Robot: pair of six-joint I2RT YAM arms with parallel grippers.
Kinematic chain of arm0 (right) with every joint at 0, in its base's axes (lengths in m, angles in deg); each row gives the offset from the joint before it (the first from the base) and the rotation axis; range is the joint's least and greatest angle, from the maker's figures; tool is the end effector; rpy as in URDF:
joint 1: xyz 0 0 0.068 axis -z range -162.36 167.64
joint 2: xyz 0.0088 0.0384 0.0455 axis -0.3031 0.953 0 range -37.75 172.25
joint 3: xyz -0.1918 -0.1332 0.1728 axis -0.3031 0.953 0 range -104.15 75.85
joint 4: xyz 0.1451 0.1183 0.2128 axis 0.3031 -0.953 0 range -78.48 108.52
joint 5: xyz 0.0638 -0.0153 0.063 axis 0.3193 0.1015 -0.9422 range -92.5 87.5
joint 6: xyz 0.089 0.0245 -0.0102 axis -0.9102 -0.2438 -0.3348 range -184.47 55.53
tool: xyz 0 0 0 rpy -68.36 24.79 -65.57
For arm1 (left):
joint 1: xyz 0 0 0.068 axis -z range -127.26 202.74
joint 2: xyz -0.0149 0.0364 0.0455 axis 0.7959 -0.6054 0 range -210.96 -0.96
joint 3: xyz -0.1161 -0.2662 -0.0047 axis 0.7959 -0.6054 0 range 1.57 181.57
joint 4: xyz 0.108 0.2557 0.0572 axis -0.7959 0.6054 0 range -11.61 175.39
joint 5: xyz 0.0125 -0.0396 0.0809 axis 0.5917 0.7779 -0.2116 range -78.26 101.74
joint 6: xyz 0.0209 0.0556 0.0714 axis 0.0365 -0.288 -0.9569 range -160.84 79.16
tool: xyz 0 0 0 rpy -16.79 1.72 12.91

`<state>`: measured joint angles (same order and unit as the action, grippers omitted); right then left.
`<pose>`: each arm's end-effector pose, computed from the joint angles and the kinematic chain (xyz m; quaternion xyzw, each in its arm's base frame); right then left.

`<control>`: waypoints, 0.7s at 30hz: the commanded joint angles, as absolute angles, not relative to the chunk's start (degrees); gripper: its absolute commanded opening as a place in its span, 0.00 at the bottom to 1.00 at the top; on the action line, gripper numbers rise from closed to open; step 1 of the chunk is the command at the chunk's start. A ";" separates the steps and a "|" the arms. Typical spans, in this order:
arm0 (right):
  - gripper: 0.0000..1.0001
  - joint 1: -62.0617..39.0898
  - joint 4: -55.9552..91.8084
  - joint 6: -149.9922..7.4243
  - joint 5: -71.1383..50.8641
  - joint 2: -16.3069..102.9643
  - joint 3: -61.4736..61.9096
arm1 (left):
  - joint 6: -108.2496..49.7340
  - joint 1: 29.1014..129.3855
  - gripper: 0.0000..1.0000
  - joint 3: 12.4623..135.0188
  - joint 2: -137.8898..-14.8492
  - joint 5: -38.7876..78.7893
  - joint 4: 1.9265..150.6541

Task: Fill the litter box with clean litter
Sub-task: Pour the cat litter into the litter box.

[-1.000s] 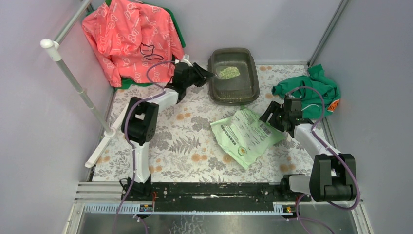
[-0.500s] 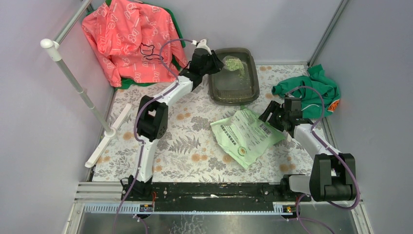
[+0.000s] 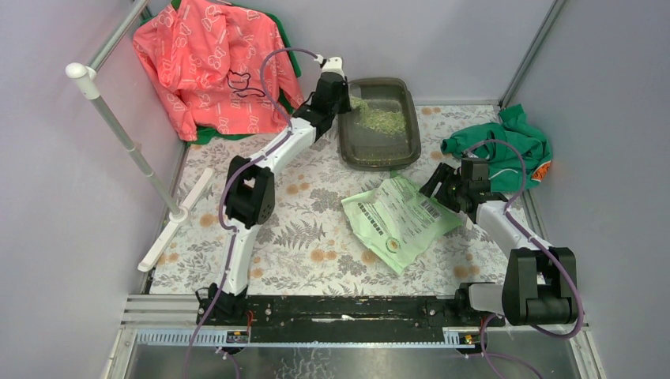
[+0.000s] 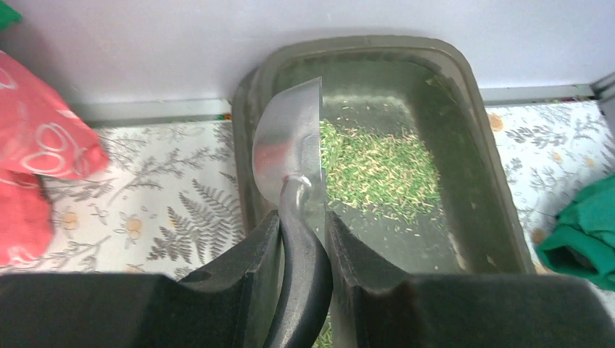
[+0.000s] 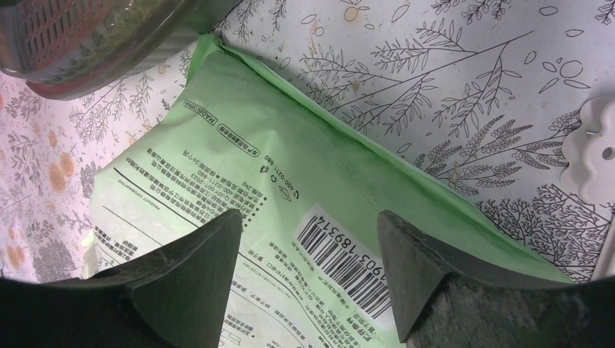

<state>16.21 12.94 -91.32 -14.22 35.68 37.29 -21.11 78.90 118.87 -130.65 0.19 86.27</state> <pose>0.3121 0.0248 0.1787 0.1570 0.8905 0.1918 0.3815 0.5651 -0.2588 0.2778 -0.0116 0.8182 -0.1457 0.5560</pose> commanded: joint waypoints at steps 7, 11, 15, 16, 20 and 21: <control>0.76 16.56 14.92 -91.72 -15.39 35.57 37.52 | -42.11 86.03 0.00 122.04 -130.63 -16.51 81.51; 0.76 16.57 14.98 -91.81 -15.54 35.63 37.53 | -50.99 88.77 0.00 122.42 -131.93 -22.65 79.18; 0.76 16.59 15.15 -91.82 -15.68 35.64 37.62 | -60.89 91.56 0.00 119.62 -132.18 -28.79 72.86; 0.76 16.54 15.18 -91.90 -15.68 35.64 37.65 | -62.82 92.05 0.00 118.65 -131.98 -30.04 71.16; 0.76 16.54 15.06 -91.97 -15.78 35.33 37.70 | -62.51 93.21 0.00 114.88 -127.86 -31.57 70.19; 0.76 16.58 14.90 -91.98 -15.75 35.10 37.63 | -61.04 93.45 0.00 113.30 -125.73 -31.28 70.60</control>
